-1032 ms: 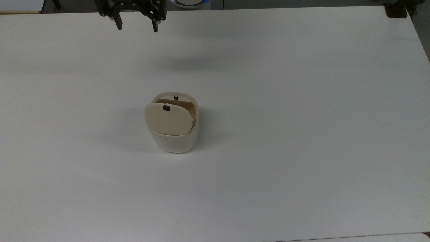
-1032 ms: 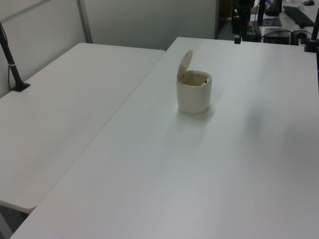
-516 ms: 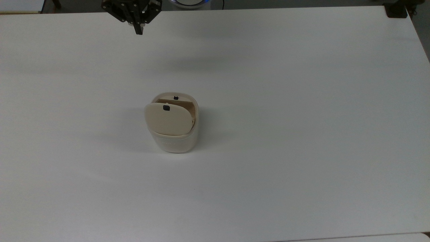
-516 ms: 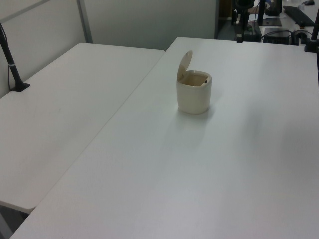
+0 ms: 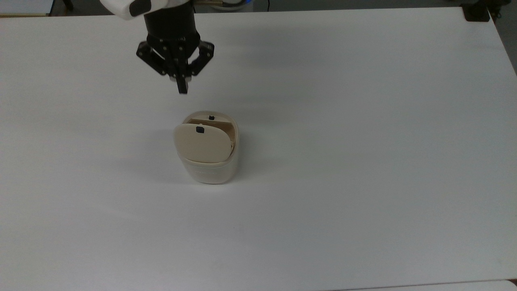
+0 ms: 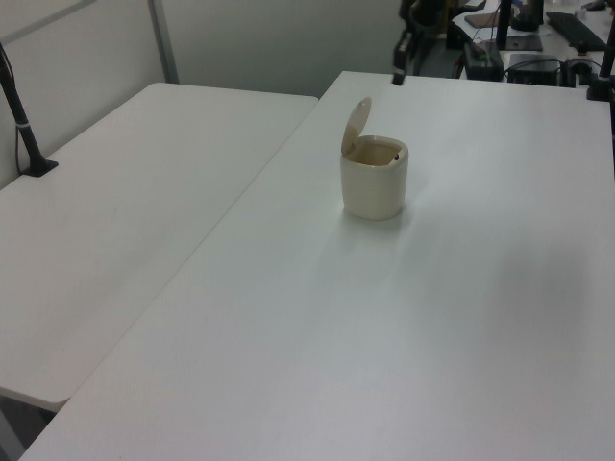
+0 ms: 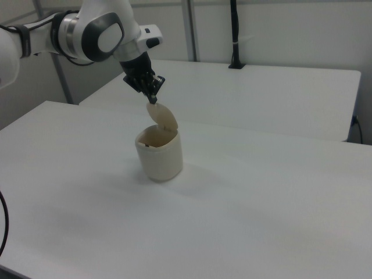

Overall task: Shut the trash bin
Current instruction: 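Lower the gripper against the raised lid, pushing it down onto the bin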

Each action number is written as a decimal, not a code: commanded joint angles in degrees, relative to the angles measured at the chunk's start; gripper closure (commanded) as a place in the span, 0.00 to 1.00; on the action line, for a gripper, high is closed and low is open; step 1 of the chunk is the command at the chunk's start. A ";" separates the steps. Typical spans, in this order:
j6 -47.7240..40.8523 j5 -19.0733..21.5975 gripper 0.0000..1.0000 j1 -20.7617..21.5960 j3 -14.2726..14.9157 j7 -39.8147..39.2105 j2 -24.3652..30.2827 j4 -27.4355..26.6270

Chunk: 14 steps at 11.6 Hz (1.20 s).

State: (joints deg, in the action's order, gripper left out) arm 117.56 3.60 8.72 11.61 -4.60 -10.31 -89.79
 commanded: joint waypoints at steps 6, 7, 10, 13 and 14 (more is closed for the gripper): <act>9.18 0.54 1.00 1.91 -0.01 5.92 -12.10 9.38; 8.40 -0.77 1.00 2.08 -0.01 5.57 -11.76 9.03; -1.25 -1.31 1.00 2.79 -0.01 3.12 -9.74 6.76; -5.41 -1.31 1.00 2.79 0.25 0.82 -9.47 4.56; -5.32 -1.40 1.00 2.88 0.17 0.73 -9.64 2.97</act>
State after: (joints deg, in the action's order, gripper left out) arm 113.06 3.05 10.89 11.37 -2.16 -21.67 -81.90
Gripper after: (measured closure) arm 0.991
